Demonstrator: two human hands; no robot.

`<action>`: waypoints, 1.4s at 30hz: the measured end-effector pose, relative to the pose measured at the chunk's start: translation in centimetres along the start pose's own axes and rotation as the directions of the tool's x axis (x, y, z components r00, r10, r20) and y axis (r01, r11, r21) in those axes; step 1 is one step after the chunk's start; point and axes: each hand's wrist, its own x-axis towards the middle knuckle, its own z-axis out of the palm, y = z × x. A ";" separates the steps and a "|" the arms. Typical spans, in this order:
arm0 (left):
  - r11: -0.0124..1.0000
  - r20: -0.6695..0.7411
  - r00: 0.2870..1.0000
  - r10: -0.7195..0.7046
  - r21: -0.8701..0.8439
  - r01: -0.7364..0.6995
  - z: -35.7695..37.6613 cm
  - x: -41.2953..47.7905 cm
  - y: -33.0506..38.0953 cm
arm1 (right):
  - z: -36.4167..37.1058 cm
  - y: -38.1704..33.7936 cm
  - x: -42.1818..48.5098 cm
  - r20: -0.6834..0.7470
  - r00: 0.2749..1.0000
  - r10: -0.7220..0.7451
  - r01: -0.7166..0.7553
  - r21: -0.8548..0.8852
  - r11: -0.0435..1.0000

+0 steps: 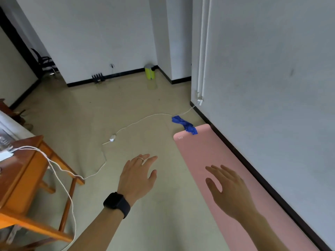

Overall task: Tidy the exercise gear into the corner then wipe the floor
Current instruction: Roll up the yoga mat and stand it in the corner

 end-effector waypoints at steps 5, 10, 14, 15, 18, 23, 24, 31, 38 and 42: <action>0.999 0.008 1.000 -0.022 0.029 0.022 0.4 11.1 -4.5 | 2.5 -1.2 12.4 -0.006 1.000 -0.007 0.007 0.013 1.000; 1.000 0.030 1.000 -0.008 0.011 0.007 2.7 21.7 -8.0 | 5.2 -0.9 23.2 -0.010 1.000 -0.002 0.002 -0.013 1.000; 1.000 0.081 0.997 0.012 0.003 -0.012 6.0 30.7 -11.4 | 8.9 -0.3 31.6 0.006 0.999 0.031 -0.031 -0.024 0.999; 1.000 0.088 0.996 0.023 0.003 -0.023 6.6 32.7 -12.2 | 9.7 -0.3 33.4 0.012 0.999 0.037 -0.037 -0.034 0.999; 0.997 0.130 0.989 0.074 -0.004 -0.074 8.9 40.8 -14.9 | 12.6 -0.5 40.0 0.030 0.994 0.107 -0.105 -0.056 0.993; 0.988 0.200 0.968 0.155 -0.033 -0.152 11.5 52.1 -16.0 | 15.4 0.4 48.2 0.093 0.972 0.214 -0.204 -0.107 0.973; 0.986 0.222 0.961 0.167 -0.039 -0.163 12.1 54.3 -16.1 | 16.0 0.7 49.8 0.105 0.966 0.235 -0.224 -0.113 0.968; 0.971 0.376 0.900 0.222 -0.002 -0.239 18.4 68.8 -16.7 | 21.3 4.3 60.8 0.178 0.915 0.361 -0.350 -0.092 0.932; 0.952 0.486 0.844 0.227 0.072 -0.297 27.4 83.5 -16.3 | 27.7 11.7 73.5 0.260 0.870 0.419 -0.411 -0.087 0.907; 0.947 0.555 0.809 0.196 0.106 -0.302 33.4 90.8 -16.9 | 32.0 15.7 79.8 0.316 0.834 0.453 -0.456 -0.069 0.887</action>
